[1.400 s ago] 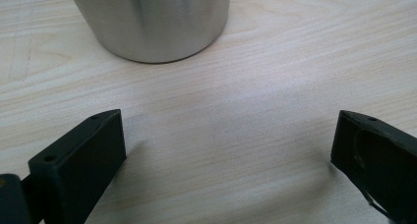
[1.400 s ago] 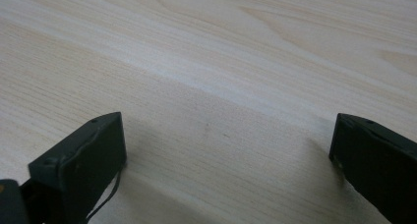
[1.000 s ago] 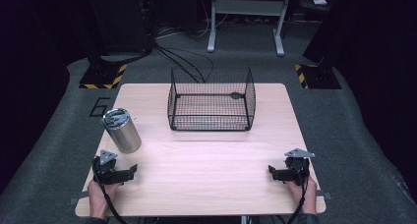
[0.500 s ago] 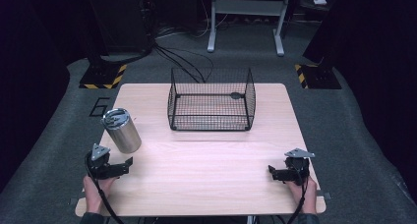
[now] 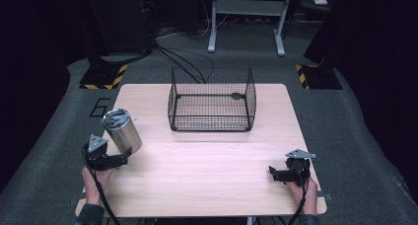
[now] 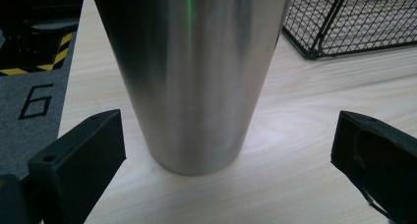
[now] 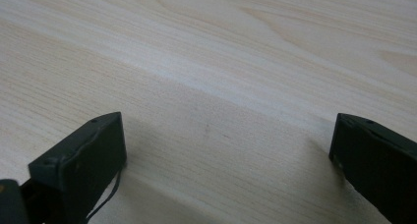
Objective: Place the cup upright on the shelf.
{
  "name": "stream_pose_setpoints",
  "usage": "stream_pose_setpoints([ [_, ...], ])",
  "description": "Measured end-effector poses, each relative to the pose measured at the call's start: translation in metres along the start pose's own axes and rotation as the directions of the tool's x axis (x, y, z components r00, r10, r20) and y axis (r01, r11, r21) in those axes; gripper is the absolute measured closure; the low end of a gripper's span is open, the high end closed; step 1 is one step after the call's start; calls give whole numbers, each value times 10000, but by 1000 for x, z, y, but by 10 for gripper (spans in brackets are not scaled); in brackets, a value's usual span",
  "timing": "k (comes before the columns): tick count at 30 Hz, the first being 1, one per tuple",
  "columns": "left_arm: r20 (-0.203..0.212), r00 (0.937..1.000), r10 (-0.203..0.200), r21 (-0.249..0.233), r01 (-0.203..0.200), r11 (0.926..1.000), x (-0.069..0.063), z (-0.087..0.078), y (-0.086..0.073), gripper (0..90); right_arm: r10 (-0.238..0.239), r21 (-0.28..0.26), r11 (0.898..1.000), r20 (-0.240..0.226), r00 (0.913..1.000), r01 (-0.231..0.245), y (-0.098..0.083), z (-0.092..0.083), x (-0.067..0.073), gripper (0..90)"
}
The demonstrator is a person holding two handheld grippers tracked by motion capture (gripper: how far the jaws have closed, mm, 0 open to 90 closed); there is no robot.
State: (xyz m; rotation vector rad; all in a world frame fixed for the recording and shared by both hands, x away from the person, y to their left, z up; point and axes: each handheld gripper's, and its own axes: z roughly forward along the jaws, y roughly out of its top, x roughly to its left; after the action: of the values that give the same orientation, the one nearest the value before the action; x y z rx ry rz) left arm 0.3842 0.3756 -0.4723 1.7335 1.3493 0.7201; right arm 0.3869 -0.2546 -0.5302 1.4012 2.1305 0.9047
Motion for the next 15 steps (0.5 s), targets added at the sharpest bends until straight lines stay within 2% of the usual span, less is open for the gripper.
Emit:
stream_pose_setpoints([
  [8,-139,9998,-124,-554,116,9984,2,-1,13,0,11,-17,10000,1,10000,-11,0,0,0,2],
  [15,-398,9992,-39,-925,2,9957,4,1,29,0,-10,1,10000,0,10000,10,0,0,0,2],
])
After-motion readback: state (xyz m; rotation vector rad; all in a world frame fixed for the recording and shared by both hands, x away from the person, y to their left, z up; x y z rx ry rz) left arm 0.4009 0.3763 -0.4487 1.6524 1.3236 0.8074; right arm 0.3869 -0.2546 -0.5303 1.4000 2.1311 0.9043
